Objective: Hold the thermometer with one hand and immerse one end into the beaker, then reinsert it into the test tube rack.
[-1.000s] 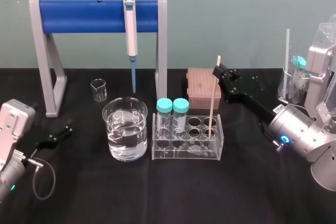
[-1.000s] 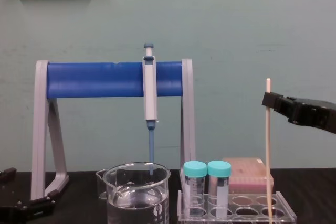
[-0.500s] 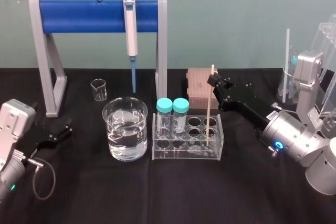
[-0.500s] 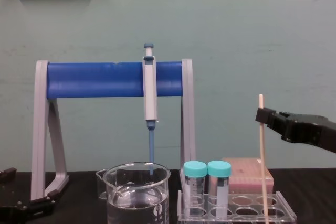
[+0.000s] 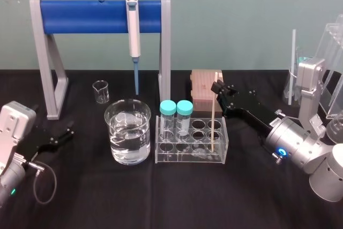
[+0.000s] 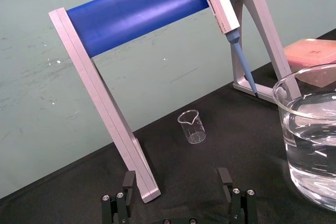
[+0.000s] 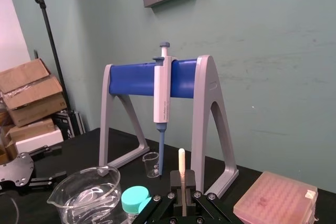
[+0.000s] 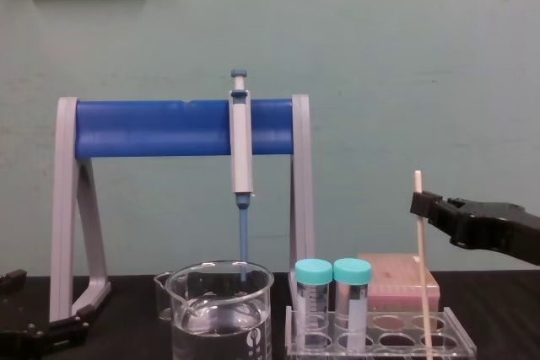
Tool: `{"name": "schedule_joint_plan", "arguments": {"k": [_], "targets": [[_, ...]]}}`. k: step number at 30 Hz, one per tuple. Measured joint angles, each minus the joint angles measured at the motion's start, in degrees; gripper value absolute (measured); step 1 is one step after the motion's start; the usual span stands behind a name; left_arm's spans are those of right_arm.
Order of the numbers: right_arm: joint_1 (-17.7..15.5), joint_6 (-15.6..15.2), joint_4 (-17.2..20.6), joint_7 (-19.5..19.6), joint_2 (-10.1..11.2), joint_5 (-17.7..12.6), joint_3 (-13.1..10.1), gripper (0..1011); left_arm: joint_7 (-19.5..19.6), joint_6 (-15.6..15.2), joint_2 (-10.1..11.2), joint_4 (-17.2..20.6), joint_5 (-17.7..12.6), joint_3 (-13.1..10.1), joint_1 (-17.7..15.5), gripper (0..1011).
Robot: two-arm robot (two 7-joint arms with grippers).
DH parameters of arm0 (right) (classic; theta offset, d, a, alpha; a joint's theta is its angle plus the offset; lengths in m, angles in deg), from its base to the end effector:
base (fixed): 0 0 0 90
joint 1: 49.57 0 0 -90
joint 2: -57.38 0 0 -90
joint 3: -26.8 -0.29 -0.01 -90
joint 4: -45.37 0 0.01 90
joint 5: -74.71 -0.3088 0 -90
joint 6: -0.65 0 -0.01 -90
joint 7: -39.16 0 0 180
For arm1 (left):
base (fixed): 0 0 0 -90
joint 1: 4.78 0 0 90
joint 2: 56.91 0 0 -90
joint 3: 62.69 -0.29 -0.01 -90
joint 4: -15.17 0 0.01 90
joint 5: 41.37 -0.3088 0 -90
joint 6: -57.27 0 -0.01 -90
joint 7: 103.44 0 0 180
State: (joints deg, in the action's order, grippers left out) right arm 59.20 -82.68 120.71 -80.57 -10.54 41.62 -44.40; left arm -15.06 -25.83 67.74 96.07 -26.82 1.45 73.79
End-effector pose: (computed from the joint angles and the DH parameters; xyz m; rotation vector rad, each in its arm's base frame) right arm 0.4089 -0.0488 -0.2726 0.1480 0.0073 -0.8646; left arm 0.3581 0.0827 -0.3023 0.3046 -0.2850 1.2480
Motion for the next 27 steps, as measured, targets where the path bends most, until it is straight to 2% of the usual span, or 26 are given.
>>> {"name": "schedule_joint_plan", "arguments": {"k": [27], "targets": [[0.6,-0.5,-1.3,-0.1,-0.6,0.7,0.0,41,0.0,0.0,0.0,0.0,0.0,0.0,0.0,1004]]}}
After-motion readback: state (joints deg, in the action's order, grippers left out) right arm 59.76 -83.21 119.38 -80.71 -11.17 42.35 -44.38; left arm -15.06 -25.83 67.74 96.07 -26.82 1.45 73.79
